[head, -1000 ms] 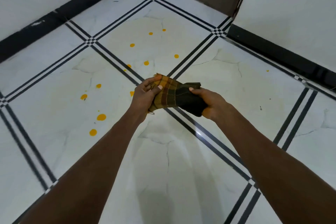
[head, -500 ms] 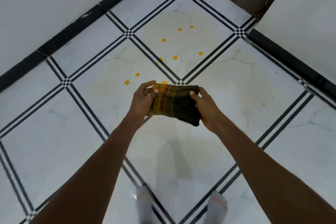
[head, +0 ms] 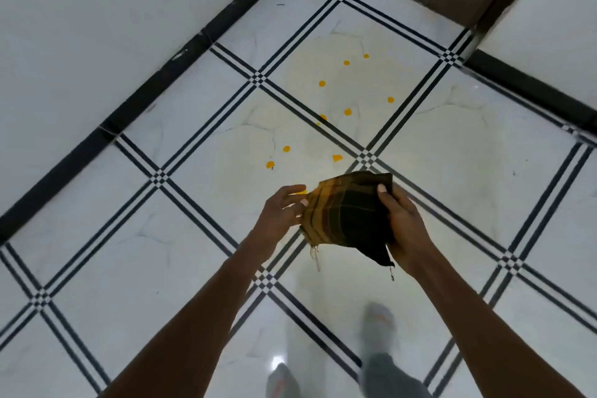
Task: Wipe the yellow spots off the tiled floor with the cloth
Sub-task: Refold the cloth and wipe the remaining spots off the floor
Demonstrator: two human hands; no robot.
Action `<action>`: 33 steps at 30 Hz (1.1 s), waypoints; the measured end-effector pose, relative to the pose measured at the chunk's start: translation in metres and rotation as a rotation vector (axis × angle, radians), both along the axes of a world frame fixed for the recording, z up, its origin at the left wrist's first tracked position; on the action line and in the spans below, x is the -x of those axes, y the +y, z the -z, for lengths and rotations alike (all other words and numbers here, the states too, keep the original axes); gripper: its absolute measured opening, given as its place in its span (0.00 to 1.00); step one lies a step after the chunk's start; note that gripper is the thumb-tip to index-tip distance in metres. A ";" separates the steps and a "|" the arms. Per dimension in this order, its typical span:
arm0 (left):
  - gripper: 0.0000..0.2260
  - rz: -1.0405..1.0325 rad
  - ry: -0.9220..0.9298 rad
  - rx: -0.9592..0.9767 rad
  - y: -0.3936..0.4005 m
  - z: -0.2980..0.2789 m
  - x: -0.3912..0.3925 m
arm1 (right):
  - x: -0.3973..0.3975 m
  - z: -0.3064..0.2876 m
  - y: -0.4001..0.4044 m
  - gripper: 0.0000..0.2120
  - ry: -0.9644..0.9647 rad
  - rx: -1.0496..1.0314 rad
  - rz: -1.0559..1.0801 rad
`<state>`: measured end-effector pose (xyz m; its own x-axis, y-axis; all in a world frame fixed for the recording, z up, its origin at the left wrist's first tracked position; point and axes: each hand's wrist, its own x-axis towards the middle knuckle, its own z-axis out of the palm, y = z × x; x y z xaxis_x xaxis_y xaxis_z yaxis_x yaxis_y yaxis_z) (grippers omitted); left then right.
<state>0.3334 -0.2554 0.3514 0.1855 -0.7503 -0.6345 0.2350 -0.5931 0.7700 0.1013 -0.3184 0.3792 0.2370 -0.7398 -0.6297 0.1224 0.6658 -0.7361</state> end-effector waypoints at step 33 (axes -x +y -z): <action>0.09 0.193 -1.066 0.360 -0.115 0.453 -0.227 | -0.228 0.488 -0.017 0.27 1.346 0.714 -0.442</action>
<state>0.5609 -0.3703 -0.1017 0.3628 -0.9312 0.0347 -0.7116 -0.2528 0.6555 0.3293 -0.3350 -0.1089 0.0836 -0.9897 -0.1159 -0.9510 -0.0445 -0.3060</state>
